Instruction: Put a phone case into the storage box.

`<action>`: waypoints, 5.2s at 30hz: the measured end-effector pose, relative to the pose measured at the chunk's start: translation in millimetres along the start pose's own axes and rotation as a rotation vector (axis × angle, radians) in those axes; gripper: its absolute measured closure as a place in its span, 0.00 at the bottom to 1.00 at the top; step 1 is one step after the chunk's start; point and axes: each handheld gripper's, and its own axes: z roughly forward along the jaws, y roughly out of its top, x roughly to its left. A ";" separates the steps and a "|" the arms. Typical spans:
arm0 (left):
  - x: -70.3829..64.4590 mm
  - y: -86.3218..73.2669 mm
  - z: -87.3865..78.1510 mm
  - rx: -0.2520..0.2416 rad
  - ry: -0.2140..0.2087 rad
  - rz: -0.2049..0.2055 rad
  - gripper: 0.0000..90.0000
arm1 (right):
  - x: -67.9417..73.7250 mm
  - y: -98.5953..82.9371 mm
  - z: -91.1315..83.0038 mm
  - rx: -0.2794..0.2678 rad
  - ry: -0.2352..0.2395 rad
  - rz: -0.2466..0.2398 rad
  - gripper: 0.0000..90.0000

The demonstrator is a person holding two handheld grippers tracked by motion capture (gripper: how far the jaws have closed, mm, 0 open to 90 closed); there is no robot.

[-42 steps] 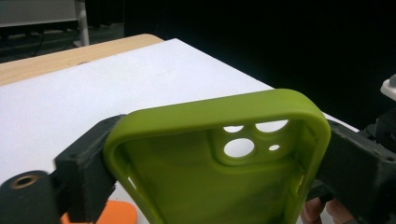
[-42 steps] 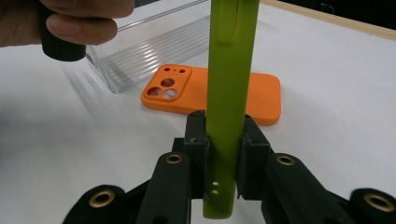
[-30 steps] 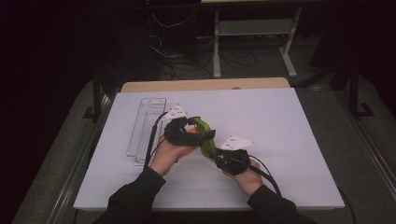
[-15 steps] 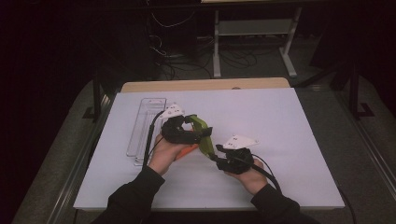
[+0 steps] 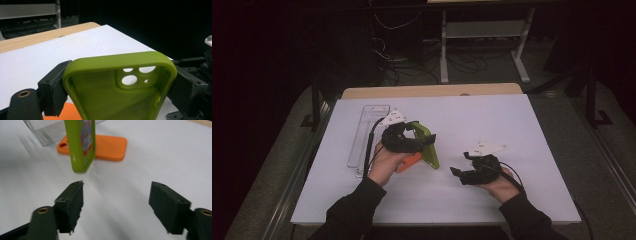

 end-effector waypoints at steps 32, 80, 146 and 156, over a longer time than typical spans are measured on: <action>15.6 34.6 -16.2 -0.028 0.051 0.046 0.16 | -21.1 -48.9 -24.6 -0.042 -0.104 0.051 0.00; 144.7 86.8 -38.3 -0.031 0.646 -0.003 0.16 | -21.1 -49.6 -23.0 -0.017 -0.104 0.029 0.00; 177.4 43.2 -6.6 0.001 0.701 -0.045 0.01 | -21.4 -51.5 -25.3 -0.006 -0.108 0.027 0.00; 161.6 54.7 -30.1 0.039 0.564 -0.023 0.01 | -20.0 -50.5 -24.7 -0.002 -0.106 0.033 0.00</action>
